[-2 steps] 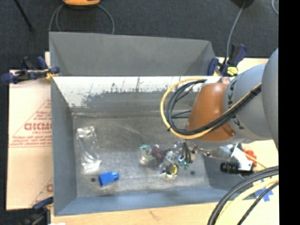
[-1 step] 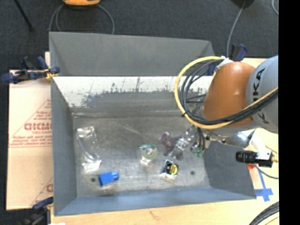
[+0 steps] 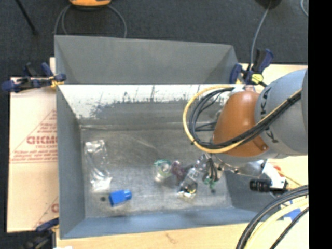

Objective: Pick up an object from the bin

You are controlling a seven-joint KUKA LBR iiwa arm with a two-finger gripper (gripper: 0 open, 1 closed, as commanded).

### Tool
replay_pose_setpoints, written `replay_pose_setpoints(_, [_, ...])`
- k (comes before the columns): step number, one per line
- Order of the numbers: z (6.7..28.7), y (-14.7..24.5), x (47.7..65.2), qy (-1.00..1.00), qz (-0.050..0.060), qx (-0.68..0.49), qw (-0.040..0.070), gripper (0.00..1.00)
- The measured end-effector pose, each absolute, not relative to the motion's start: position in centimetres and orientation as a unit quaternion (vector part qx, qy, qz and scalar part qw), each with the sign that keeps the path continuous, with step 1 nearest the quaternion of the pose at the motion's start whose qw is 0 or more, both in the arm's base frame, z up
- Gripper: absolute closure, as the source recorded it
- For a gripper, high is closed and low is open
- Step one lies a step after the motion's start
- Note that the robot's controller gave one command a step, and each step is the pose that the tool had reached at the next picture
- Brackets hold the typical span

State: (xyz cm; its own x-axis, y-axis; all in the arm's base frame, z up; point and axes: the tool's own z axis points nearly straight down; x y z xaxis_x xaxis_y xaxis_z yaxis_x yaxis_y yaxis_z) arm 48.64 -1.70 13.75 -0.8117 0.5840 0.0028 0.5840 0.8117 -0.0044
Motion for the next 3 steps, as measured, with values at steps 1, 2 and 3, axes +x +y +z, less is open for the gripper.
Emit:
replay_pose_setpoints(1, [21.6,-1.0,48.7,-0.953,-0.001,-0.302,-0.004,1.0])
replay_pose_setpoints(2, [11.9,-0.7,48.2,-0.967,0.001,-0.255,0.002,1.0])
replay_pose_setpoints(3, [21.3,-1.3,47.8,-0.969,-0.001,-0.248,-0.005,1.0])
